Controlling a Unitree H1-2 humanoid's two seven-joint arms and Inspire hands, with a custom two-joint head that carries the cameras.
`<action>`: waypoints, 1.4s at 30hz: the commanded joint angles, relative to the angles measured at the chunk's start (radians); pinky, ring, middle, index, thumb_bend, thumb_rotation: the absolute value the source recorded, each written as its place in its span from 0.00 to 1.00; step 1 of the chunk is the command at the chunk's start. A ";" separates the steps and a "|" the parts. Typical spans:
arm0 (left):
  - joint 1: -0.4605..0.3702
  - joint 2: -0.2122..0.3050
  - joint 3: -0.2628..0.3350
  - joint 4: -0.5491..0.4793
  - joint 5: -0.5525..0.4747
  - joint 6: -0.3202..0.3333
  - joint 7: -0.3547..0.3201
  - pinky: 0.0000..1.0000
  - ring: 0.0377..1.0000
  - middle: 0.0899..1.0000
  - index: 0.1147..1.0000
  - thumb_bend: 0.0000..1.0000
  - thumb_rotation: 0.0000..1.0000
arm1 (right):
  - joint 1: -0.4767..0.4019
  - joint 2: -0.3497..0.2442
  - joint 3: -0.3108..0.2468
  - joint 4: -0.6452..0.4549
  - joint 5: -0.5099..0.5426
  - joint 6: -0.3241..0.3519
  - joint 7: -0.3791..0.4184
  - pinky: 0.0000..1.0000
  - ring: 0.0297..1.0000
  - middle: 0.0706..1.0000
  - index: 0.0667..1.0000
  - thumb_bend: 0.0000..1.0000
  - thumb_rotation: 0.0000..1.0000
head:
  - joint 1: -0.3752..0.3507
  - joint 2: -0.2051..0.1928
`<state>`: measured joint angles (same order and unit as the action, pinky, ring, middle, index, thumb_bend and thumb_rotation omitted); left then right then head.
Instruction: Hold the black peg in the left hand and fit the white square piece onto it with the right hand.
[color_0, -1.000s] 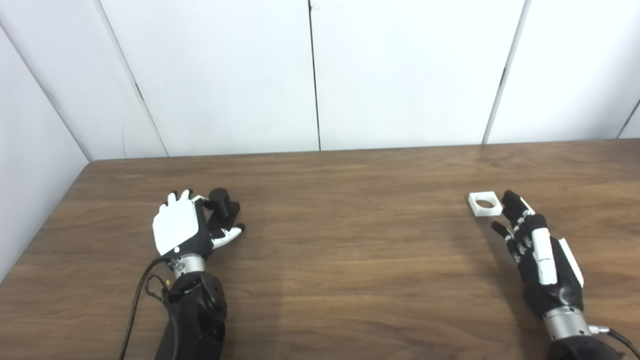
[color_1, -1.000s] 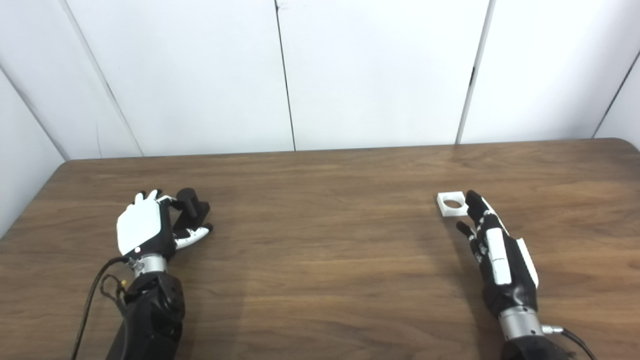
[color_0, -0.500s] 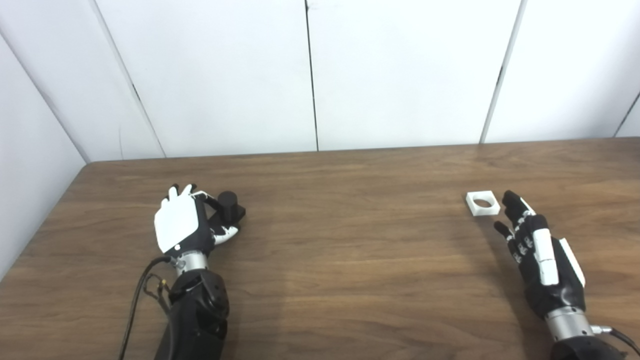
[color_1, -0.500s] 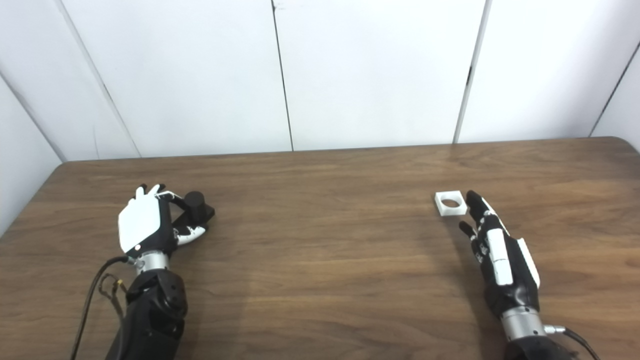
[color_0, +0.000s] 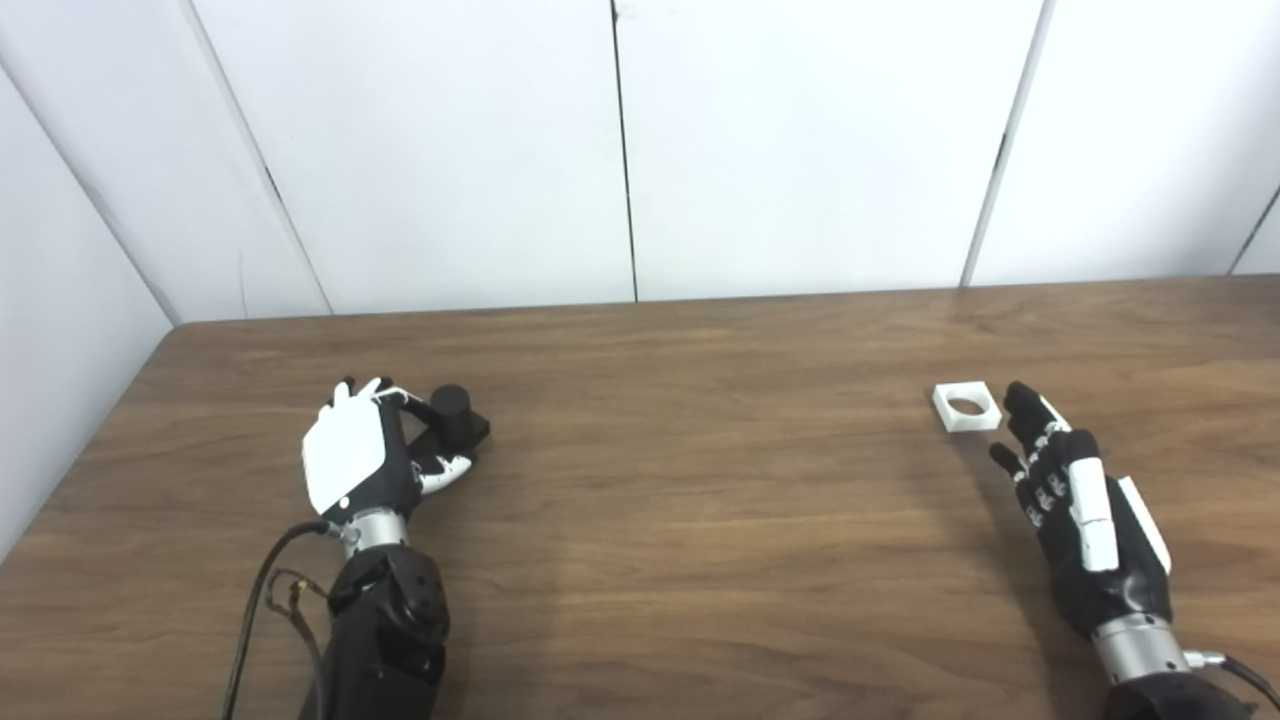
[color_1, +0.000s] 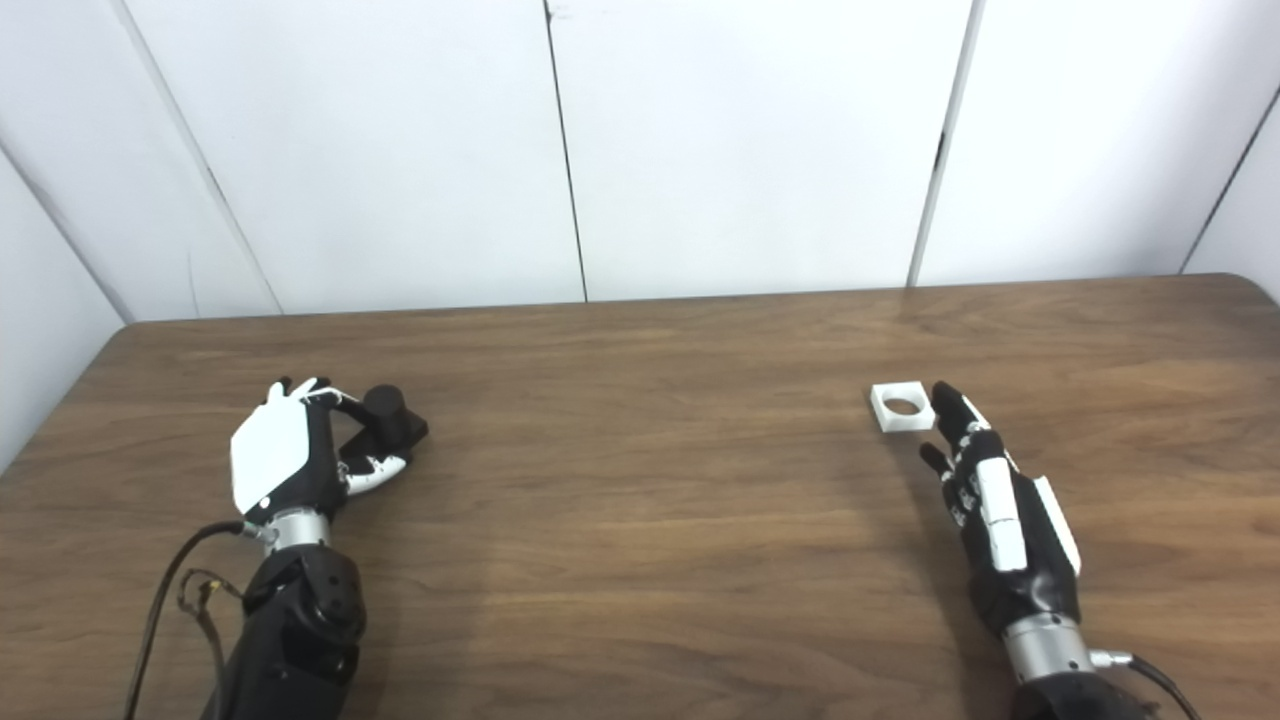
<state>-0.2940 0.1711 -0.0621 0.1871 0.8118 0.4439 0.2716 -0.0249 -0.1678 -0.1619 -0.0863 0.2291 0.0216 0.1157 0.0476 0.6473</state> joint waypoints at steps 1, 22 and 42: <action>0.010 0.020 -0.006 -0.033 -0.029 -0.002 -0.035 0.93 0.98 0.87 0.42 0.51 0.05 | -0.006 -0.009 -0.002 -0.019 0.007 -0.020 0.009 0.96 1.00 0.96 0.91 0.68 0.93 | -0.002 0.002; 0.100 0.105 -0.148 -0.323 -0.092 -0.094 -0.299 0.84 0.93 0.87 0.42 0.52 0.06 | 0.005 0.008 0.030 -0.033 -0.060 -0.019 -0.004 0.93 1.00 0.98 0.94 0.65 1.00 | -0.039 0.009; 0.253 0.075 -0.362 -0.493 0.064 -0.220 -0.368 0.89 0.94 0.87 0.43 0.52 0.07 | 0.012 0.009 0.043 -0.057 -0.046 -0.001 -0.002 0.97 1.00 0.99 0.95 0.63 1.00 | -0.053 0.010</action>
<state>-0.0519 0.2531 -0.3997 -0.2860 0.8631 0.2527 -0.0845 -0.0024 -0.1635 -0.1182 -0.1157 0.1711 0.0321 0.1145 -0.0046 0.6566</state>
